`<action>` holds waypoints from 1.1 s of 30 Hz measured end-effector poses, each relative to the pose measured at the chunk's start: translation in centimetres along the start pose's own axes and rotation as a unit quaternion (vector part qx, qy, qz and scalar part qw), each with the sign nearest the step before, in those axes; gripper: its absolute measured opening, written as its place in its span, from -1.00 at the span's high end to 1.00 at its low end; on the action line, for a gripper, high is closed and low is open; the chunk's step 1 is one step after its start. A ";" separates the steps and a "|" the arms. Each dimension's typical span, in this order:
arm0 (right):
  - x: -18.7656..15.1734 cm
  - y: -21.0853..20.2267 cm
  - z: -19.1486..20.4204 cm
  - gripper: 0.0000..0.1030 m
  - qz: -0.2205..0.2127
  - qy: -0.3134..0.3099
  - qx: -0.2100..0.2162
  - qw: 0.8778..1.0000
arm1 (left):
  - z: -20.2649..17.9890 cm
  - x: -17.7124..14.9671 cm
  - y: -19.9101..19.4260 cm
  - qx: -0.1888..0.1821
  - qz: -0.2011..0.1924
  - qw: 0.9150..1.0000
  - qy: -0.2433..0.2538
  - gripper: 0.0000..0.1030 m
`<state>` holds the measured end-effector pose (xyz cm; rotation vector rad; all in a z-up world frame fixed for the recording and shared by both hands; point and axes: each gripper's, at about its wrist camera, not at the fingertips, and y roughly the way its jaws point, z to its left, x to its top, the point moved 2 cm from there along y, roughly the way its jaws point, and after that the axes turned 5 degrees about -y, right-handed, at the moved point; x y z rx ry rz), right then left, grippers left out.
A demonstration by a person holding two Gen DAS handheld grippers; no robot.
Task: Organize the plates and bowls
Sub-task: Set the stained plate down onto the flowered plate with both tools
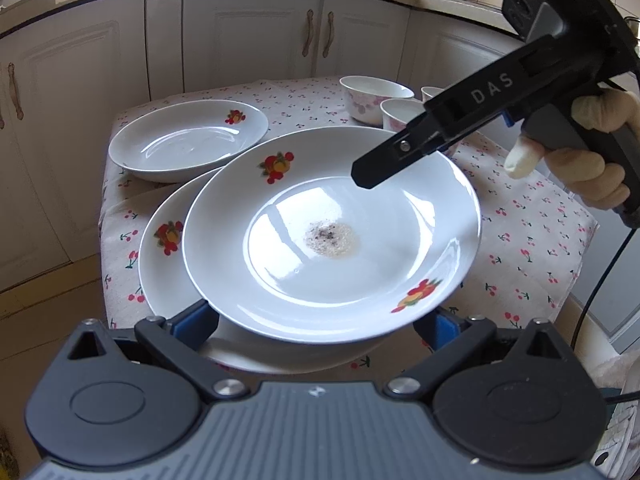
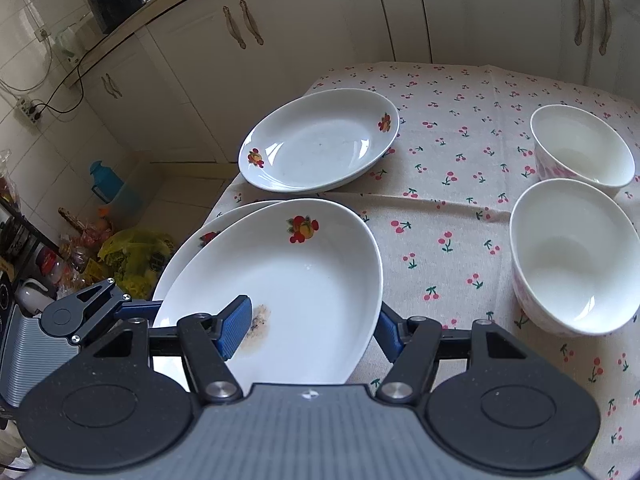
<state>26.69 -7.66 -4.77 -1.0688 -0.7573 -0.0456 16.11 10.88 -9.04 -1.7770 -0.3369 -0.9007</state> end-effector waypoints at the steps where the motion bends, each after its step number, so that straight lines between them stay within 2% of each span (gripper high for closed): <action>1: -0.1 -0.1 0.0 -0.37 0.000 0.002 0.001 1.000 | -0.1 0.0 0.0 0.001 0.002 1.000 0.001 -0.98; 16: -0.6 -0.7 -0.4 -0.38 -0.003 0.026 0.017 0.999 | -0.3 1.2 0.7 0.016 0.040 0.999 -0.013 -0.98; 25: 0.0 -0.4 -1.1 -0.39 0.000 0.037 0.035 0.999 | 0.0 2.0 1.0 0.013 0.063 0.997 -0.033 -0.98; 33: 0.6 -0.8 -1.8 -0.40 -0.011 0.036 0.049 0.998 | -0.3 1.9 0.6 0.017 0.072 0.997 -0.030 -0.98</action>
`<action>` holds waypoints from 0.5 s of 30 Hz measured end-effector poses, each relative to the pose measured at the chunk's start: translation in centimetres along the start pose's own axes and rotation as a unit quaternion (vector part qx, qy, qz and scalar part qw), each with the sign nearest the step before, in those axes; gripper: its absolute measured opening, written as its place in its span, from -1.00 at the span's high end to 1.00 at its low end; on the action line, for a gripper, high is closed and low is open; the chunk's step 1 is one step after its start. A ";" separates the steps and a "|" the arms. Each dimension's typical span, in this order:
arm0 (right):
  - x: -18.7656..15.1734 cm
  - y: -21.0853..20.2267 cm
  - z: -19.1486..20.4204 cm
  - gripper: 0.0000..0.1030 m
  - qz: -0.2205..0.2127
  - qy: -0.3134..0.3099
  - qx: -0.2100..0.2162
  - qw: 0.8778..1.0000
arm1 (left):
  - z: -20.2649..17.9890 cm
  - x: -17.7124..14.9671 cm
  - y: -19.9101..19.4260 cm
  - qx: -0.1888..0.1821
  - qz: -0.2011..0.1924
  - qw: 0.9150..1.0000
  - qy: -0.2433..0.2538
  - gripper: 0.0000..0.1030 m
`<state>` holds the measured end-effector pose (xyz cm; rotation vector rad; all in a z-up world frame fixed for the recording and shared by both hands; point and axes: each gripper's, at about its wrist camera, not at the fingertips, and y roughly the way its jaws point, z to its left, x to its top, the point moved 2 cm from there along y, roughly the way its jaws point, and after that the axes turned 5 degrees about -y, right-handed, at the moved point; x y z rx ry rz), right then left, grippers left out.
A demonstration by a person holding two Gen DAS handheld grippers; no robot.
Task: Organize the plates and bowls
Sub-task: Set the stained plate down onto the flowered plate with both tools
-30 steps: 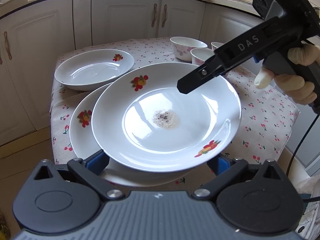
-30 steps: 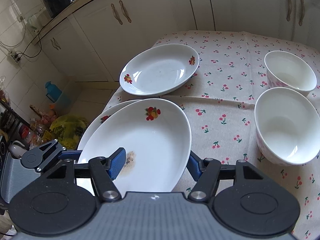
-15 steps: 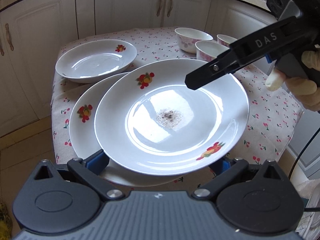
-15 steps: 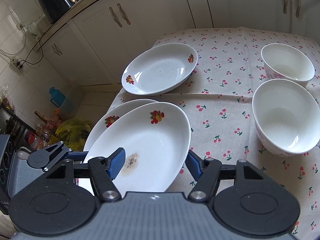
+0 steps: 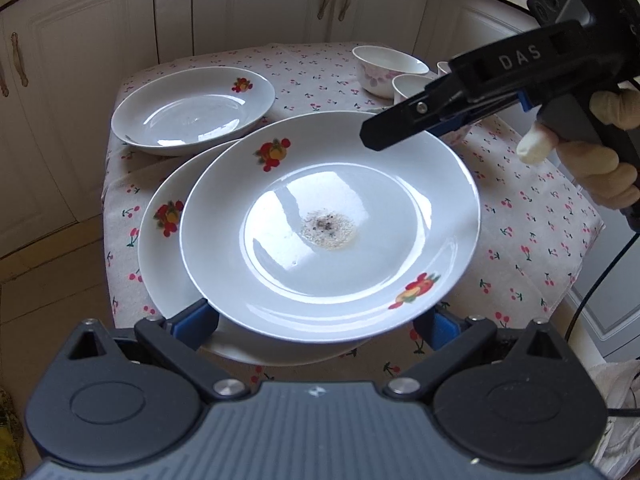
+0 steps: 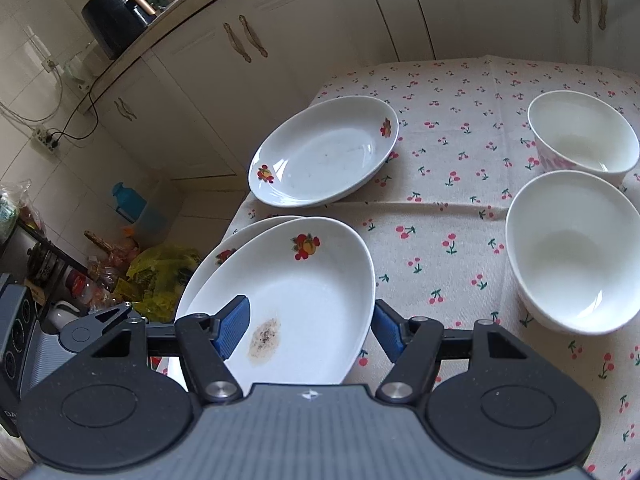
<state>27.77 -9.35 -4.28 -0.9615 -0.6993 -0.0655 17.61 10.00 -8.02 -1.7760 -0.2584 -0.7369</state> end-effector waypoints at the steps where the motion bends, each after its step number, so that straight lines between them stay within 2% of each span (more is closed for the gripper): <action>1: 0.0 0.0 0.0 -0.40 0.000 -0.001 0.001 1.000 | 0.0 0.0 -0.1 0.000 0.001 1.000 -0.001 -0.98; 15: 0.0 0.8 0.2 -0.42 -0.002 -0.007 0.002 1.000 | 0.2 0.0 -1.1 -0.013 -0.006 1.000 -0.023 -0.98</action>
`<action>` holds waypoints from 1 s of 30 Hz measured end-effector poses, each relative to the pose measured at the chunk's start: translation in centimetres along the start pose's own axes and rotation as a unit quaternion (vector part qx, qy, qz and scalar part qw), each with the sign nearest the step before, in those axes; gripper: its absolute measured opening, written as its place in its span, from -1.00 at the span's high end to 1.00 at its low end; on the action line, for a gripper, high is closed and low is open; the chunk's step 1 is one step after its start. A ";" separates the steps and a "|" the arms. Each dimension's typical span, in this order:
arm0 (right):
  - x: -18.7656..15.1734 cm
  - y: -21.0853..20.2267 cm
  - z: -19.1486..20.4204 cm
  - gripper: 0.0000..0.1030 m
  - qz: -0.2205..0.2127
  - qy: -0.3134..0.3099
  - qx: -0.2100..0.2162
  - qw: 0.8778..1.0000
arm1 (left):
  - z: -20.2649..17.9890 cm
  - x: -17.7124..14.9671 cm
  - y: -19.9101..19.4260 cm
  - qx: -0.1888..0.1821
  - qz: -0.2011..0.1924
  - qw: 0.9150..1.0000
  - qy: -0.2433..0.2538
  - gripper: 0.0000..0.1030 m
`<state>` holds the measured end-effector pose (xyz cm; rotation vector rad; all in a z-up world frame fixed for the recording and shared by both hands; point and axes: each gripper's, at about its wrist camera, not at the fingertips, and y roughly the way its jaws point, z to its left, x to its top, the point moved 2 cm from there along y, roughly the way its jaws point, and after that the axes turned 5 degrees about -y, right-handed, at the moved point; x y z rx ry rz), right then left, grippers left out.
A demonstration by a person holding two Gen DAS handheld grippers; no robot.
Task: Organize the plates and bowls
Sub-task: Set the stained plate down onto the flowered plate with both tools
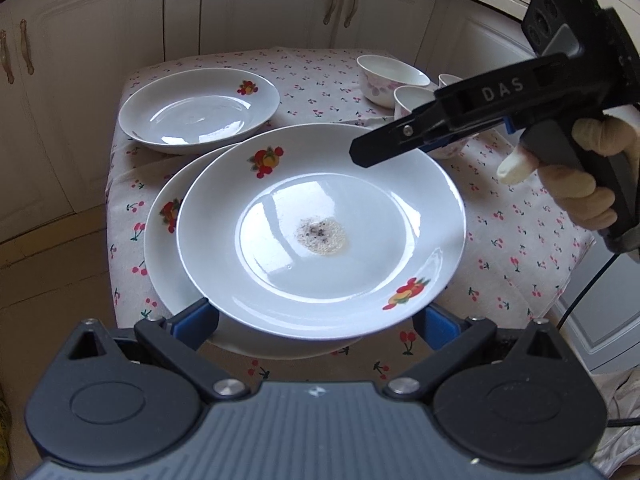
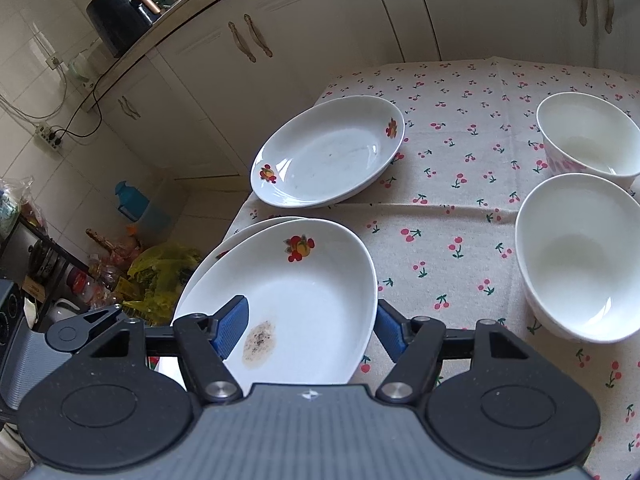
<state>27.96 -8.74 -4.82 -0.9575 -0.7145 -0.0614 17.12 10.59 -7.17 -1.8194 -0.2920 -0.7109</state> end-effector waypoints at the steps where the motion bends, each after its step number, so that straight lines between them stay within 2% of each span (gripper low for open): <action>1: 0.0 0.1 0.0 -0.42 0.000 0.000 -0.001 1.000 | 0.0 0.0 -0.1 -0.001 -0.001 1.000 -0.001 -0.98; 7: 0.2 0.4 0.0 -0.46 -0.001 0.004 -0.001 1.000 | 0.2 0.2 -0.1 -0.005 0.000 1.000 -0.010 -0.98; 20: 0.3 0.7 -0.1 -0.49 -0.006 0.013 0.001 1.000 | -0.5 1.0 0.1 0.017 0.038 0.999 -0.017 -0.98; 30: -0.8 -0.7 0.0 -0.49 -0.018 0.026 0.004 0.999 | -0.7 1.5 1.0 0.034 0.067 0.997 0.015 -0.98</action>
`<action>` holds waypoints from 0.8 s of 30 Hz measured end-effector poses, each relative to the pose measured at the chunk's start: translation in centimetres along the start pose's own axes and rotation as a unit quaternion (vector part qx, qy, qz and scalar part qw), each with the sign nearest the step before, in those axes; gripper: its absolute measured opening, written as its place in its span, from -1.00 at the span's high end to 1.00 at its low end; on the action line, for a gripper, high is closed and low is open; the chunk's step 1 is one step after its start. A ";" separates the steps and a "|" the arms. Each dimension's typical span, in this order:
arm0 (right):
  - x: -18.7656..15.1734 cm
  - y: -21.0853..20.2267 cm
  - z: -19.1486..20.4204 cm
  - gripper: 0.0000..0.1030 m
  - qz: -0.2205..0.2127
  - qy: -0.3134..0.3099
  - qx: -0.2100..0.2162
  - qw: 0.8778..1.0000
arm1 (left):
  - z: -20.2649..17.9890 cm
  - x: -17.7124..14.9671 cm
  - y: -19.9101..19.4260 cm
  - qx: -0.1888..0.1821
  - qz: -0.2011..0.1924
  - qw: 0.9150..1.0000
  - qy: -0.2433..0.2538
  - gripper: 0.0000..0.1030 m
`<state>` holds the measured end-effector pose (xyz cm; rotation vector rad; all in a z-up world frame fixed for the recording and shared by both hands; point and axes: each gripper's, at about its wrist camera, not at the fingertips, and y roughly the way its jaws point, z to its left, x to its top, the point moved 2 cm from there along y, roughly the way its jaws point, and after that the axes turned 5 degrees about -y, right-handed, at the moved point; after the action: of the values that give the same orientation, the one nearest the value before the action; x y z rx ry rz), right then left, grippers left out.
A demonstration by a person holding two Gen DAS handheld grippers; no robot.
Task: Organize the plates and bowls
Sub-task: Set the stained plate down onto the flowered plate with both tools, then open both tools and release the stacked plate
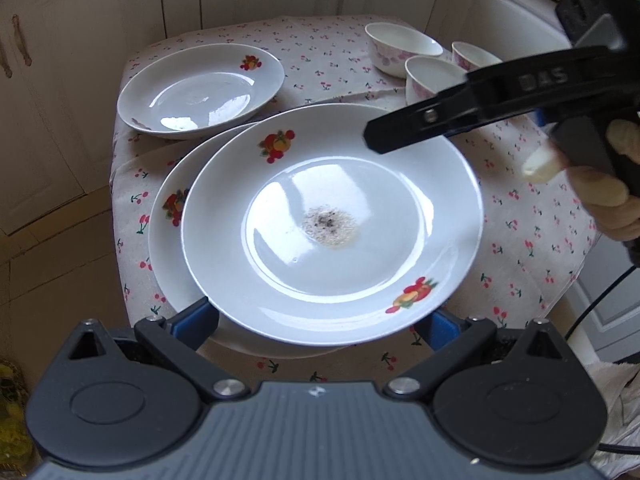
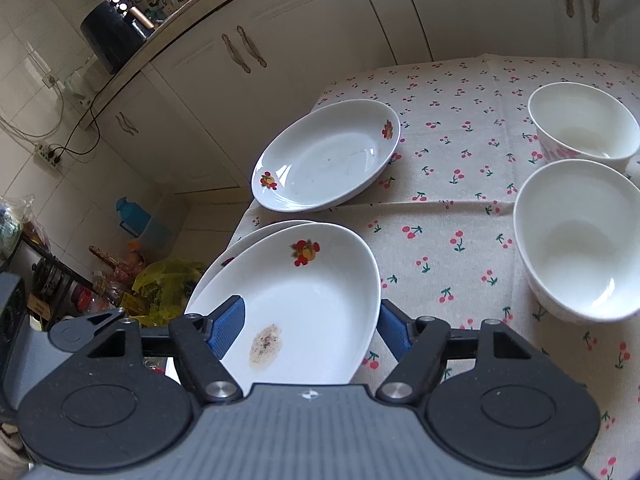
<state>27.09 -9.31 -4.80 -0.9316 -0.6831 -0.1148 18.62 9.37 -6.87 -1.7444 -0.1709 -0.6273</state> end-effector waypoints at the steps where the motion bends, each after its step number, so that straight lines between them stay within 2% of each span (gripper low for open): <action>1: -0.1 -0.3 0.0 -0.49 -0.001 0.005 0.001 1.000 | -0.1 0.1 0.2 0.002 0.003 1.000 0.004 -0.98; 7: -0.8 -1.5 0.1 -0.49 -0.013 0.013 0.001 1.000 | -1.1 0.2 1.0 0.035 0.012 0.999 0.019 -0.98; 15: -1.5 -1.5 1.0 -0.50 -0.016 -0.019 -0.005 1.000 | -2.2 -1.1 0.3 0.085 -0.013 0.996 0.018 -0.98; 20: -1.6 -1.6 1.9 -0.49 -0.019 -0.039 -0.005 0.999 | -1.6 -1.8 -1.0 0.072 -0.029 0.997 -0.006 -0.98; 24: -1.5 -2.6 2.8 -0.56 -0.030 -0.071 -0.019 0.997 | -1.8 -2.1 -3.5 0.054 -0.075 0.996 -0.002 -0.98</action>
<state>23.52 -9.00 -2.72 -0.9624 -0.8439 -0.1150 14.78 9.09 -4.64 -1.6390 -0.3341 -0.7113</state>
